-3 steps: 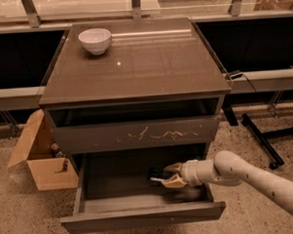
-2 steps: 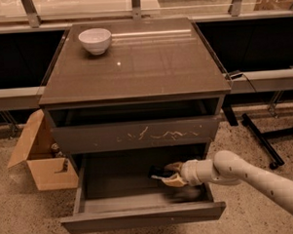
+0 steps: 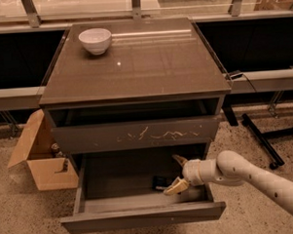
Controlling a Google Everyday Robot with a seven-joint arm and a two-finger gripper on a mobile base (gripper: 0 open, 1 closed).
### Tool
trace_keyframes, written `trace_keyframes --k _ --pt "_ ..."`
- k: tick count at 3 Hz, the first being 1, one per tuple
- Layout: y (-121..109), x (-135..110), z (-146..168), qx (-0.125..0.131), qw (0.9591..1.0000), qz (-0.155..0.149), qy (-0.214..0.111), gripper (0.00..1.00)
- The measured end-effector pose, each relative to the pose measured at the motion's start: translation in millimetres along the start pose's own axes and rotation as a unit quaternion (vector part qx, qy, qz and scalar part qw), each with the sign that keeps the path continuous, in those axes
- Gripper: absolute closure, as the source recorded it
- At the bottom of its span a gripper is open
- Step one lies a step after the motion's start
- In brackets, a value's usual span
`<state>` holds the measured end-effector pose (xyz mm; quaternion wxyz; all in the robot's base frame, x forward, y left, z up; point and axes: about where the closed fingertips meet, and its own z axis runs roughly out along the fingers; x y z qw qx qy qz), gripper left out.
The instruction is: Place rxbar blueberry into middle drawer
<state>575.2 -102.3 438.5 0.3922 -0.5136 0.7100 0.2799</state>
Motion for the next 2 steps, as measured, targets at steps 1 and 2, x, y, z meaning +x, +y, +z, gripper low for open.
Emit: trace_keyframes --k 1,2 --pt "7.0 -16.0 -33.8 0.017 0.9984 0.004 -0.054 0.00" --pt "11.7 -20.7 -61.6 0.042 0.9960 0.014 -0.078 0.00"
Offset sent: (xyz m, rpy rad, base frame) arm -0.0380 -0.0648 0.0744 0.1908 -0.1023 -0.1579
